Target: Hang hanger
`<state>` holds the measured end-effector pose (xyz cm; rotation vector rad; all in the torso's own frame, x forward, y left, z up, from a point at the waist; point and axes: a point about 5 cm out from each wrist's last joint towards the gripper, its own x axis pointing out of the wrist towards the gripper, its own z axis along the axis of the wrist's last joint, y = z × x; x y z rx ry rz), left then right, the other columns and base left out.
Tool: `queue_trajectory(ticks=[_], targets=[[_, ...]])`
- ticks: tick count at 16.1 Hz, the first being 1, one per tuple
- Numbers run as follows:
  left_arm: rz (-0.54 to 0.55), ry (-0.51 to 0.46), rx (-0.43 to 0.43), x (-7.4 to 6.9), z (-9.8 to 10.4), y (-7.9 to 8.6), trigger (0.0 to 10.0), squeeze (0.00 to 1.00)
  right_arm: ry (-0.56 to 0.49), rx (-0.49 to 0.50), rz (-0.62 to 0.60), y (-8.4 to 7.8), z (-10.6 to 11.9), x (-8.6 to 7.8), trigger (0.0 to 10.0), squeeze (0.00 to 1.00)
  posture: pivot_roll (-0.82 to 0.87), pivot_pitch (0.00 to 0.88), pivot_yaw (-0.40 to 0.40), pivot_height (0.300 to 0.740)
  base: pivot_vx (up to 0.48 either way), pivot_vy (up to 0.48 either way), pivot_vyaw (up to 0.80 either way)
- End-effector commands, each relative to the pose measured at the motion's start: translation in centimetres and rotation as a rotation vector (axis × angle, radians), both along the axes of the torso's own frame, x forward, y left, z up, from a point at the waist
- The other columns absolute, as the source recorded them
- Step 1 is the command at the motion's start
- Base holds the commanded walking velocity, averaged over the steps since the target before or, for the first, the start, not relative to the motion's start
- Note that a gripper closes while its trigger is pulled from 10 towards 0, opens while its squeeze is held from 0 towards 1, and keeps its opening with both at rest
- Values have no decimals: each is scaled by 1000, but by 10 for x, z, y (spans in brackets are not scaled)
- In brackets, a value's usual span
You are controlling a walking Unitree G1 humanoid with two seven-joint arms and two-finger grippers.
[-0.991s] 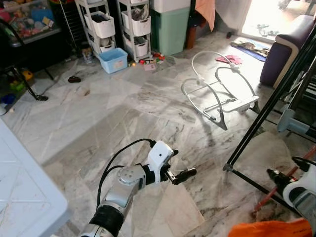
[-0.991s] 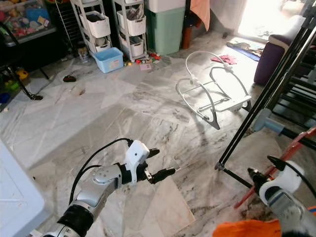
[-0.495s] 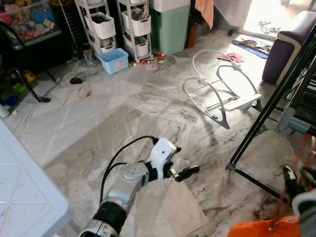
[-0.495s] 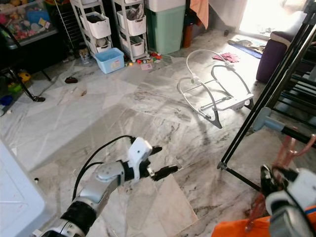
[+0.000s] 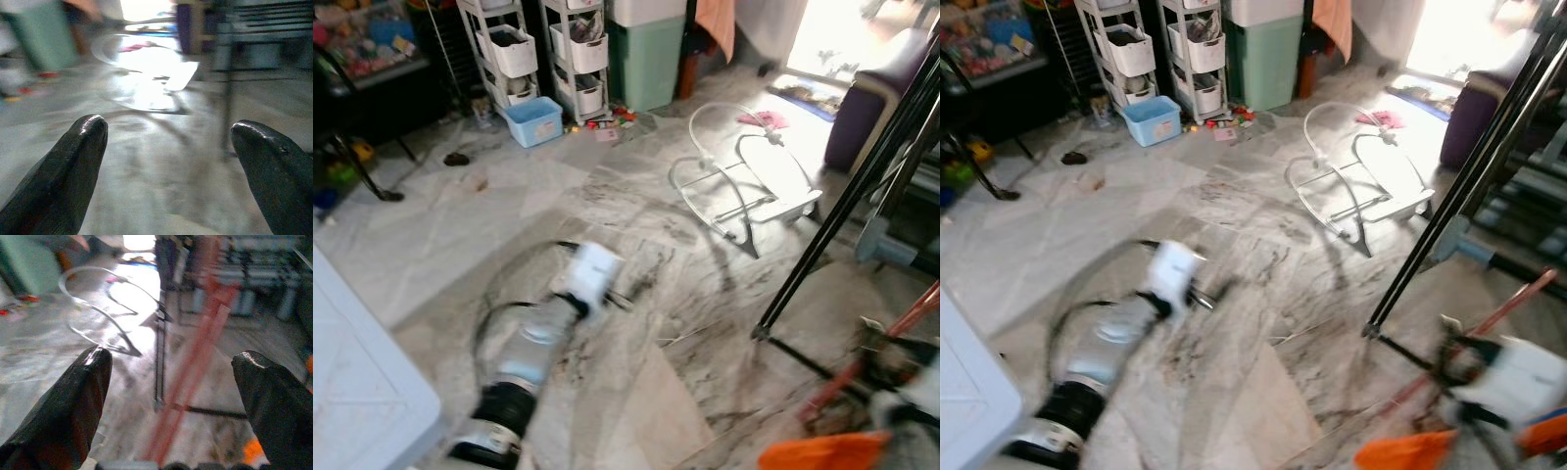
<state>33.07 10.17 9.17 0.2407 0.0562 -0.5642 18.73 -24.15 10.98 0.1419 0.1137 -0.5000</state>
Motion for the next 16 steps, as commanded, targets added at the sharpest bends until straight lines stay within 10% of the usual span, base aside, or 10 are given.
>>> queue_trajectory(ticks=[1, 3, 6, 13, 15, 16], targets=[[96, -77, 47, 6, 9, 17, 10000, 0, -12, -33, 7, 12, 0, 4, 10000, 1000, 68, 0, -76, 740, 0, 0, 0], [271, -93, 79, 9, 14, 50, 10000, 0, -2, -45, 101, 38, -4, 18, 10000, 1000, 112, 9, -99, 740, 0, 0, 0], [362, -78, 0, -3, 6, 52, 10000, 0, -26, -71, 76, 39, -6, 26, 10000, 1000, 160, 12, -134, 740, 0, 0, 0], [256, -97, 33, -36, -6, 52, 10000, 0, -20, -153, 59, 40, -7, 4, 10000, 1000, 152, 20, -120, 740, 0, 0, 0], [300, -118, 78, -47, -10, 67, 10000, 0, -6, -171, 101, 44, -8, -4, 10000, 0, 153, 24, -128, 740, 0, 0, 0], [331, -102, 122, -60, -16, 81, 10000, 0, 18, -188, 133, 45, -12, -13, 10000, 0, 159, 31, -138, 740, 0, 0, 0]])
